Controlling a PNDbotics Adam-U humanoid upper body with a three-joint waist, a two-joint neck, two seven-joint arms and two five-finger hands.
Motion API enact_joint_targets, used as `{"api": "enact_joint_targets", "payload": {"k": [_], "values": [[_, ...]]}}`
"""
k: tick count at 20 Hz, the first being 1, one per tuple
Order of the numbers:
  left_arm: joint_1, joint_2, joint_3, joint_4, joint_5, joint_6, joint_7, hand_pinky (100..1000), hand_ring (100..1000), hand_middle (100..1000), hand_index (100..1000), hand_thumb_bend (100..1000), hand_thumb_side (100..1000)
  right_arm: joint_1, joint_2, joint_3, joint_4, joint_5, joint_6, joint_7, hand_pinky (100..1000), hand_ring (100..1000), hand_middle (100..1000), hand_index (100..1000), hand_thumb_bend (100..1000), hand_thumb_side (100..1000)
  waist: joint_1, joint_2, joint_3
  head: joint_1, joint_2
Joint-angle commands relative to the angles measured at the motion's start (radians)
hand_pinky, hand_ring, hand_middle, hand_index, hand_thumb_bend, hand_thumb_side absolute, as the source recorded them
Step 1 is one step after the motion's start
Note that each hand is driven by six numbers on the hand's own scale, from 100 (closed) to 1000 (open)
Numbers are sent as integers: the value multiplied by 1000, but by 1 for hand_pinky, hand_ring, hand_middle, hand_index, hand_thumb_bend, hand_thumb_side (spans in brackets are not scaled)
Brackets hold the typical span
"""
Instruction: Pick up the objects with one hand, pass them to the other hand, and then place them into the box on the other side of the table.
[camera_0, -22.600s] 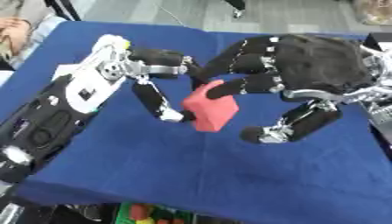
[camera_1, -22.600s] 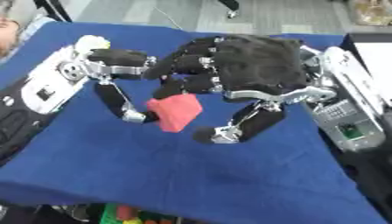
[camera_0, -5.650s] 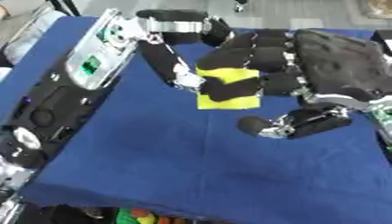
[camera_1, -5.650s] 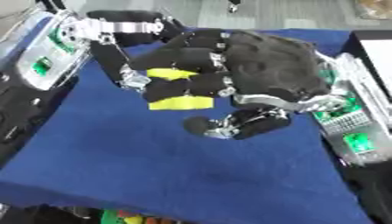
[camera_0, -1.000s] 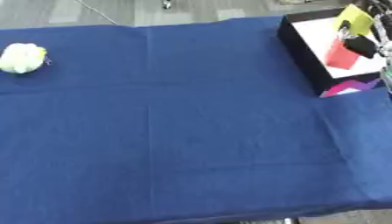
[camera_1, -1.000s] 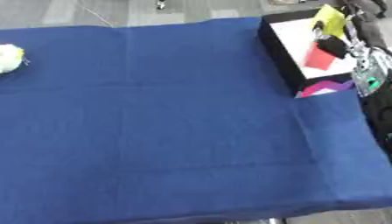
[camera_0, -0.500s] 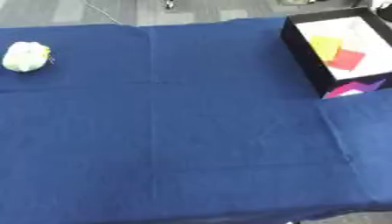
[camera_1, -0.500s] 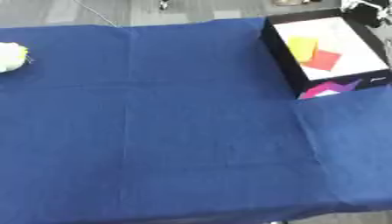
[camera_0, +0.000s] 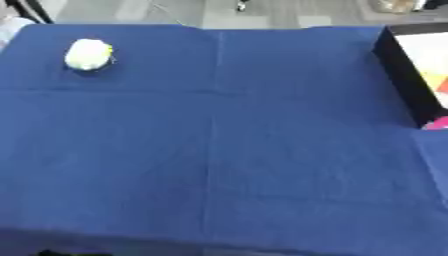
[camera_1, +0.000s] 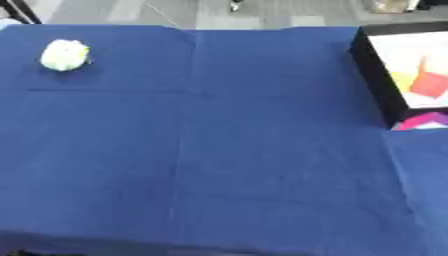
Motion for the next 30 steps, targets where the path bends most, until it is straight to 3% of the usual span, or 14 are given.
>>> {"api": "enact_joint_targets", "payload": {"k": [1,2,3,7,11,14,17,21,28,30], "values": [[-78,114,-46,144,-188,-41,80,798,716,692,824,100,626,8,-8,4,-122,-59,0,34,872,880,797,1000,100,111,2,-9,-8,87,-35],[-113,131,-69,200,-253,-57,104,801,721,697,826,100,593,14,-3,8,-146,-72,-1,45,871,879,794,1000,100,110,2,-6,-14,109,-44],[-148,143,-92,254,-318,-74,126,809,736,716,836,175,524,17,1,12,-167,-82,-2,56,870,877,793,1000,100,104,2,-3,-20,130,-53],[-281,151,-179,465,-622,-152,187,833,776,764,870,358,423,13,26,28,-224,-108,-8,91,874,878,784,1000,100,122,1,20,-44,184,-88],[-392,116,-205,668,-933,-192,252,845,809,802,892,496,435,11,60,38,-262,-137,-11,118,881,882,776,1000,100,161,-2,54,-71,215,-124],[-440,94,-195,784,-1066,-194,298,851,821,817,901,594,518,9,78,44,-278,-153,-14,133,885,885,770,1000,100,192,-6,76,-92,238,-146],[-466,86,-182,862,-1142,-184,333,852,828,825,903,659,587,5,93,46,-284,-167,-15,144,888,887,766,1000,100,210,-11,97,-115,263,-164],[-477,80,-172,915,-1188,-177,355,851,826,824,901,678,609,7,99,45,-284,-174,-17,150,891,889,763,1000,100,226,-15,115,-132,288,-173],[-472,66,-158,937,-1173,-135,388,824,781,779,872,514,503,4,113,46,-275,-185,-17,154,895,890,758,1000,100,253,-24,125,-142,302,-179],[-469,59,-158,943,-1166,-124,408,822,778,778,871,498,510,1,117,48,-274,-187,-20,156,895,890,757,1000,100,257,-28,127,-146,306,-184]]}}
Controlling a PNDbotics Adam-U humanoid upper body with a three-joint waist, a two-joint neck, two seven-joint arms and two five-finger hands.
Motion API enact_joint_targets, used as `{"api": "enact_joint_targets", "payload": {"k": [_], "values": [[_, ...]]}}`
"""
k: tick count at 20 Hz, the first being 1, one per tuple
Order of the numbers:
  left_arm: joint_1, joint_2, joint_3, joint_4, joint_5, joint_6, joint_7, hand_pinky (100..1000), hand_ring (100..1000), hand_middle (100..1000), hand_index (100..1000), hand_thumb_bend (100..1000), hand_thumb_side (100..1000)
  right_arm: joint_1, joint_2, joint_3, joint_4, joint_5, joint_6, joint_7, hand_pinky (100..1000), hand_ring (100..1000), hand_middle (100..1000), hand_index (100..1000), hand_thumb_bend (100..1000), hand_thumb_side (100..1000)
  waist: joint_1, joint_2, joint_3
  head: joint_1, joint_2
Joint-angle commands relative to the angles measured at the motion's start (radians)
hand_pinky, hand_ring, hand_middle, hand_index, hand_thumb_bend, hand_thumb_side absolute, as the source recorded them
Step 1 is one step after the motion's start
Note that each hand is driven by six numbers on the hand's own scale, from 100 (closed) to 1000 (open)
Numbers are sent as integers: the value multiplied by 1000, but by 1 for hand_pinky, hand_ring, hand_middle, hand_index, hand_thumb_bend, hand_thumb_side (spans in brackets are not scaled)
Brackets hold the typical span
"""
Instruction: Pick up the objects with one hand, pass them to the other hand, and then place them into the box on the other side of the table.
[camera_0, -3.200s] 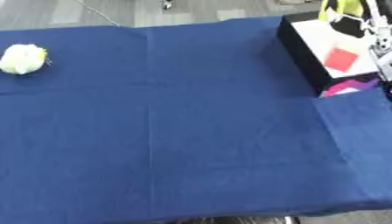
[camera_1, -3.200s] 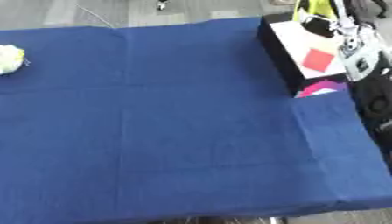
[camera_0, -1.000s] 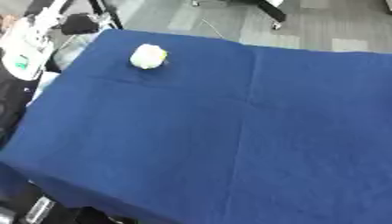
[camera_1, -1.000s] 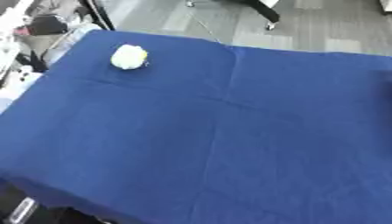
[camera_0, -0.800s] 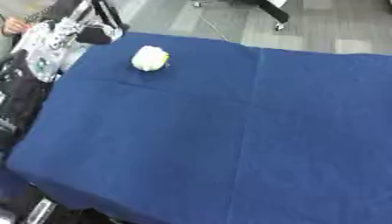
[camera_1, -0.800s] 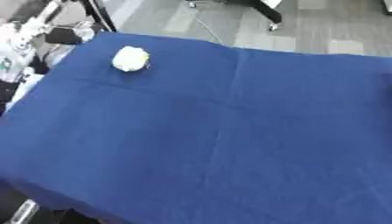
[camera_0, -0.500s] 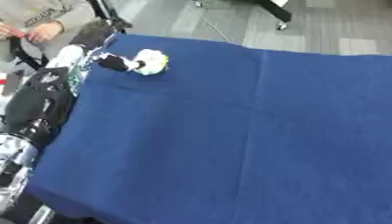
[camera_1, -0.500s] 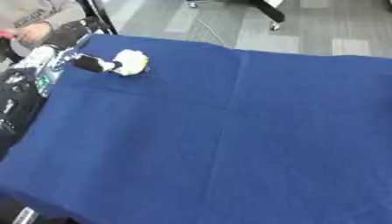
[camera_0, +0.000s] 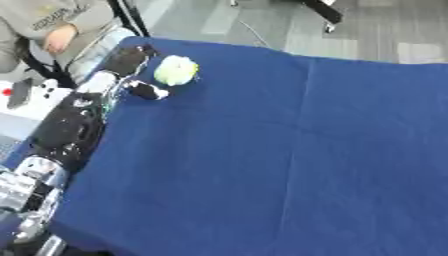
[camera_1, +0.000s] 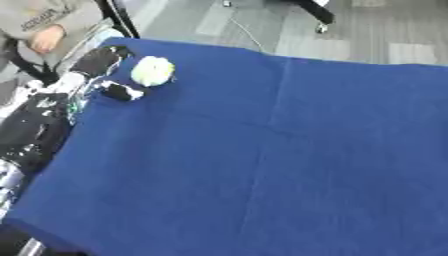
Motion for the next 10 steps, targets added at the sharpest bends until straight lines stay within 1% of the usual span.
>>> {"api": "enact_joint_targets", "payload": {"k": [1,4,7,8,9,10], "values": [[-13,18,11,0,12,15,28,822,778,778,871,498,510,-17,-12,-4,-5,-8,-4,5,895,889,757,1000,100,257,-3,-17,-3,9,-20],[-12,11,11,6,18,21,36,819,771,770,864,477,505,-19,-5,-3,-3,-11,-6,6,895,889,755,1000,100,266,-8,-13,-10,18,-25],[-13,4,13,8,18,36,53,807,735,725,829,437,420,-20,0,0,1,-13,-9,9,896,890,754,1000,100,275,-12,-8,-16,27,-30],[-13,2,14,9,17,43,63,793,689,666,789,401,325,-19,1,0,3,-14,-9,9,896,890,753,1000,100,281,-13,-7,-17,30,-30],[-13,-1,14,10,16,51,74,786,666,639,770,382,272,-19,2,0,5,-14,-10,9,896,890,752,1000,100,282,-14,-6,-18,32,-30],[-13,-3,15,11,16,61,87,749,589,548,702,336,159,-18,3,0,7,-14,-10,9,897,890,752,1000,100,286,-15,-6,-18,34,-29]]}}
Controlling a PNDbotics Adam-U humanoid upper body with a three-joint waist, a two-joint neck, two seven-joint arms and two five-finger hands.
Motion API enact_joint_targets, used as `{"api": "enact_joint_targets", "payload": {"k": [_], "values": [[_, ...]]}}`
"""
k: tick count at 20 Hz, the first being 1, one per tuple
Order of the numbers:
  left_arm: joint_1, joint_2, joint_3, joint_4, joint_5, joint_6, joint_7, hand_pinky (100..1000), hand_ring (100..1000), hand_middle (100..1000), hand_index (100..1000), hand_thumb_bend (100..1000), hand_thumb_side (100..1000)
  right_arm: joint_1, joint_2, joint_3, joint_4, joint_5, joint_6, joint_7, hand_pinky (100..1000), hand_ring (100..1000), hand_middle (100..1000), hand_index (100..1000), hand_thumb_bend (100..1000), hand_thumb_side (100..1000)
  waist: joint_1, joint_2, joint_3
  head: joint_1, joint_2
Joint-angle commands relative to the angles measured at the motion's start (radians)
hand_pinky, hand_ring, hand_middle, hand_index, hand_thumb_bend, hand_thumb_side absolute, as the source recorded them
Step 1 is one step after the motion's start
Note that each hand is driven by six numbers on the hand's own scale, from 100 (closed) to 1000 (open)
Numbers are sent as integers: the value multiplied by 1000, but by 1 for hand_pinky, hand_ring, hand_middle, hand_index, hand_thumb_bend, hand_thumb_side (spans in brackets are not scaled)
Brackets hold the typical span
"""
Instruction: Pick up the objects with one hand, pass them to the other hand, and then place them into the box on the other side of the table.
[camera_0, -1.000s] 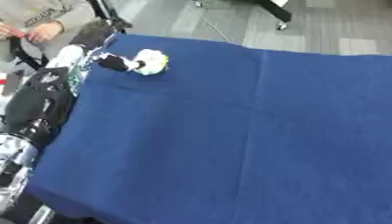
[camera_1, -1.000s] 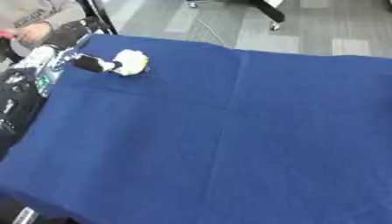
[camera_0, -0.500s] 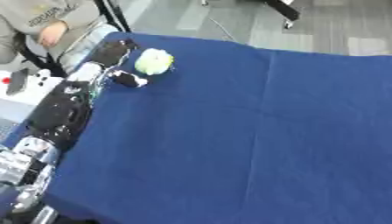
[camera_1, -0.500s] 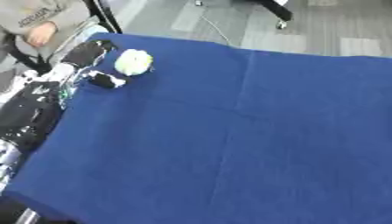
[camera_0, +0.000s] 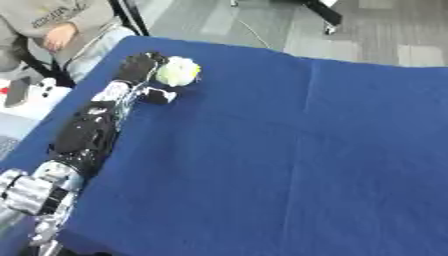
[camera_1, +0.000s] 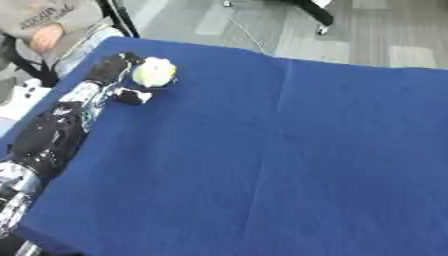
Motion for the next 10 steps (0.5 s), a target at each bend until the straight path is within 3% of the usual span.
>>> {"api": "enact_joint_targets", "payload": {"k": [1,4,10], "values": [[-9,16,10,0,3,28,40,725,540,490,652,294,101,-13,-14,-6,-1,-6,-3,1,897,890,751,1000,100,289,-3,-13,-2,10,-13],[-7,13,13,-4,32,36,92,688,463,381,544,172,100,-10,-12,-7,1,-7,-2,0,897,890,751,1000,100,295,-3,-14,1,11,-9],[7,33,4,-78,142,-17,91,679,444,348,513,100,100,-3,-12,-8,4,-5,-1,0,897,888,751,1000,100,300,-1,-26,12,4,2]]}}
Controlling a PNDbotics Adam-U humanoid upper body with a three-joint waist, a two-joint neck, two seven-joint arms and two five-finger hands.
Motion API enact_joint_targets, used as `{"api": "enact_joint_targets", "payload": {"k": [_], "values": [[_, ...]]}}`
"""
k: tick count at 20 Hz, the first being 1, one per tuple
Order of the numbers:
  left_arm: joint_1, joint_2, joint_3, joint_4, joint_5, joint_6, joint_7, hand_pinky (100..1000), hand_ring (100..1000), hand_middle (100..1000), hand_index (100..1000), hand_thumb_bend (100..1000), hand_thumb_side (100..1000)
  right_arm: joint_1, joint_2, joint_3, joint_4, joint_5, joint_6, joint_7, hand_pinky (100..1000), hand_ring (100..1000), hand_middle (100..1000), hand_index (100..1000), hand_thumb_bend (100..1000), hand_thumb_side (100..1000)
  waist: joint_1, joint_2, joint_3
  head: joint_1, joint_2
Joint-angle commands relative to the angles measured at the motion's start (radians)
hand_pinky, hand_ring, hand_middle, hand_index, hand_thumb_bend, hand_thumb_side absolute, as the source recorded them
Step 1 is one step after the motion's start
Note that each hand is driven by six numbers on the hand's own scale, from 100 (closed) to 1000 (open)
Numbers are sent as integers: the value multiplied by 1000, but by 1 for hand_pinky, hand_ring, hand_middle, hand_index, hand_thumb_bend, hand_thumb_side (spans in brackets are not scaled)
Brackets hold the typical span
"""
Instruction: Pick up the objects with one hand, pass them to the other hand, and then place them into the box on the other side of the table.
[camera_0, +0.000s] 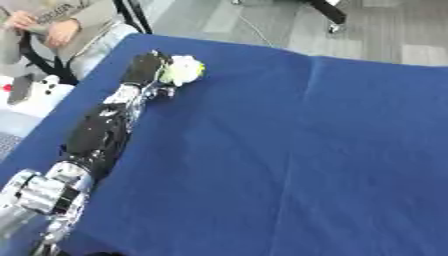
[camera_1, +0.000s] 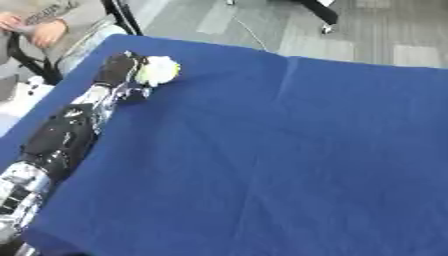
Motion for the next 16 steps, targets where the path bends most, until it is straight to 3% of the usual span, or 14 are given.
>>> {"api": "enact_joint_targets", "payload": {"k": [1,9,16], "values": [[-6,56,-2,-69,65,-27,-15,678,442,345,510,100,100,-3,-20,-10,-3,-3,1,-1,897,888,751,1000,100,302,1,-31,5,-4,3],[48,130,0,-332,352,-77,-93,666,426,326,489,100,119,10,-22,-12,0,-4,4,-5,897,886,751,1000,100,310,6,-54,27,-18,21],[99,166,20,-551,669,-47,-204,656,413,311,474,100,290,17,-22,-9,1,-9,5,-2,896,885,752,1000,100,316,9,-70,36,-26,26]]}}
